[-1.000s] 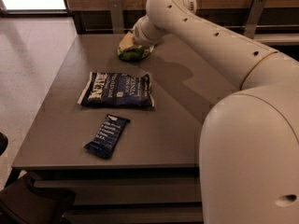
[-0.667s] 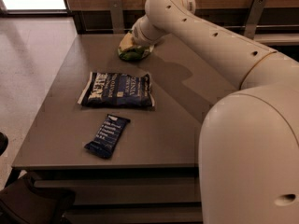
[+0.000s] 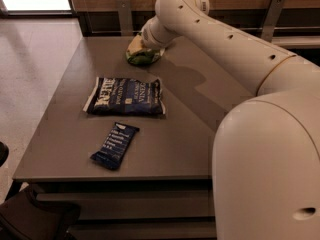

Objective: Pick green rice chip bag

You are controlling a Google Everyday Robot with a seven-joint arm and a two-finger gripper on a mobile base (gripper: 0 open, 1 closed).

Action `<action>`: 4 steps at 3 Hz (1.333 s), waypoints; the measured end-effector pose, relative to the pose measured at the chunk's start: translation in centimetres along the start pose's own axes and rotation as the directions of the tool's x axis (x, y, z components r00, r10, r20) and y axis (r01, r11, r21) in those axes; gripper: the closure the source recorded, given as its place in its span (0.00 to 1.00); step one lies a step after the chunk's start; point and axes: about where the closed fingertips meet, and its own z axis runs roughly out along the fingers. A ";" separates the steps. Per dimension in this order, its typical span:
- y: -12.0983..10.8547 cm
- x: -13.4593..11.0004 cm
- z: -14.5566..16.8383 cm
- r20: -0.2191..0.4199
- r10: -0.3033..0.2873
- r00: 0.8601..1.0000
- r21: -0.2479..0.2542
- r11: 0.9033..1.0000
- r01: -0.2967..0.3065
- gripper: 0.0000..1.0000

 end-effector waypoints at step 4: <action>0.0 -0.1 -0.1 0.001 -0.001 1.000 -0.001 1.000 0.001 1.00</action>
Offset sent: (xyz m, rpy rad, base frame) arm -0.0356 -0.0291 0.1099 0.0642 -0.1075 0.2490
